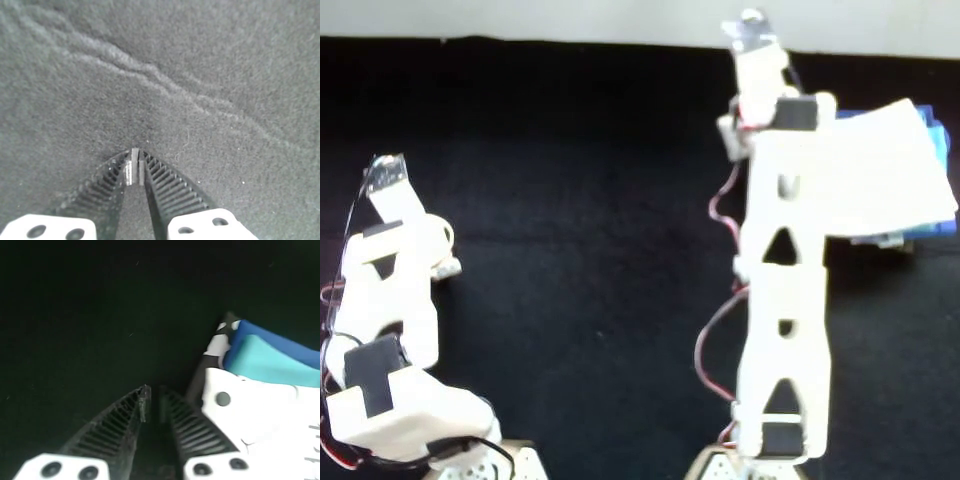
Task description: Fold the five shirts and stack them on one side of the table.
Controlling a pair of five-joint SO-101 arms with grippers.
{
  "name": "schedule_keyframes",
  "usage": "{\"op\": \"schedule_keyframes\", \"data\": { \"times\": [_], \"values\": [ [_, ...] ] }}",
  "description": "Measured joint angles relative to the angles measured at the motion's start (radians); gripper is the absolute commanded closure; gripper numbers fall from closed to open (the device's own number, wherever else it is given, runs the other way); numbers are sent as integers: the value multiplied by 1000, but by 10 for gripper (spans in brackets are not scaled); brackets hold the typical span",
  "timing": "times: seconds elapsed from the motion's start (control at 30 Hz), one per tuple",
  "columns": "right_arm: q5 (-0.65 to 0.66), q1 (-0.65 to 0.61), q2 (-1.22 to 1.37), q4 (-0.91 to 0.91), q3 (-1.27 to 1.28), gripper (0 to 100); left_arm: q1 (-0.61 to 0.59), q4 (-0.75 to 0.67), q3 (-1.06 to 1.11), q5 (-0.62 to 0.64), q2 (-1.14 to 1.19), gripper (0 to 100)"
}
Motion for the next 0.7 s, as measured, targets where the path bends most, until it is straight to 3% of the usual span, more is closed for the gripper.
{"op": "schedule_keyframes", "data": {
  "times": [0.27,0.7],
  "values": [
    [0,66,110,-71,0,992,0,0,0,0,0,963],
    [-2,157,121,-364,0,992,0,0,0,0,0,963]
  ]
}}
